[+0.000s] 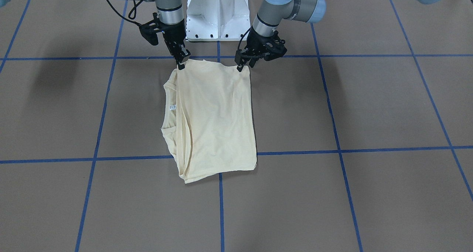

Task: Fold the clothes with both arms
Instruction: 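Lower both grippers to the shirt edge nearest the robot and grasp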

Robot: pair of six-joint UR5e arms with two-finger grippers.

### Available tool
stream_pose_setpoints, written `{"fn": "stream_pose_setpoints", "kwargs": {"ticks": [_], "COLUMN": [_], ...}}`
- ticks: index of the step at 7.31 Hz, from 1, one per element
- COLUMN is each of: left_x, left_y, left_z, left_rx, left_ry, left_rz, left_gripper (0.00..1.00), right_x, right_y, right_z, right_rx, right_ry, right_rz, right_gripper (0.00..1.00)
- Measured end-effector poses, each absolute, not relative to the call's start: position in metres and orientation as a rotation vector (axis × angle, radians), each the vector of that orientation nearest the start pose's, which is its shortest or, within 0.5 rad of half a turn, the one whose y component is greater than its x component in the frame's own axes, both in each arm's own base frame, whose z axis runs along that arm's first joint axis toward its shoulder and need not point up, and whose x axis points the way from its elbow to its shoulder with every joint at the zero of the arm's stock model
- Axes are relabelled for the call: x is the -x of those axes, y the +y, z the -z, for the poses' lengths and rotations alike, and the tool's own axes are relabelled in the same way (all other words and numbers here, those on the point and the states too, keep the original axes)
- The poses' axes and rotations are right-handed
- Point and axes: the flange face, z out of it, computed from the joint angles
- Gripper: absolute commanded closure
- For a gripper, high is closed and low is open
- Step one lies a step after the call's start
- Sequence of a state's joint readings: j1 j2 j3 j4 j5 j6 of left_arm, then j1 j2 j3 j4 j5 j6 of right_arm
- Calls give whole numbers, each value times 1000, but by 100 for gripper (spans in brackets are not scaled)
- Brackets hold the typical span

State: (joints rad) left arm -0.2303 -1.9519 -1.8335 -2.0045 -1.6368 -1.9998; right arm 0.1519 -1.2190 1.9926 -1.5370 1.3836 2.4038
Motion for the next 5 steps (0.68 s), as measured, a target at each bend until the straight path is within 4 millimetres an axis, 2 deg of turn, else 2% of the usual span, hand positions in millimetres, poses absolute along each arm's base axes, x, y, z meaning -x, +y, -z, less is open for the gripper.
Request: {"fn": "stream_pose_setpoints", "kwargs": {"ticks": [1,3,5], "left_x": [-563,-565,-563], "left_y": [-258,-256,-255], "left_z": [-281,-281,-280], "left_rx": [176,181,184], "left_ry": [1080,1079,1080], "left_rz": [559,559,560], "left_gripper": [64,100,100], "right_x": [537,537,537], "right_y": [-236,-236,-237], "right_z": [-283,-283,-284], "right_rx": [107,106,106], "right_ry": [-855,-855,-855], "right_rz": [-1002,-1003,-1004], "right_gripper": [100,100,100]}}
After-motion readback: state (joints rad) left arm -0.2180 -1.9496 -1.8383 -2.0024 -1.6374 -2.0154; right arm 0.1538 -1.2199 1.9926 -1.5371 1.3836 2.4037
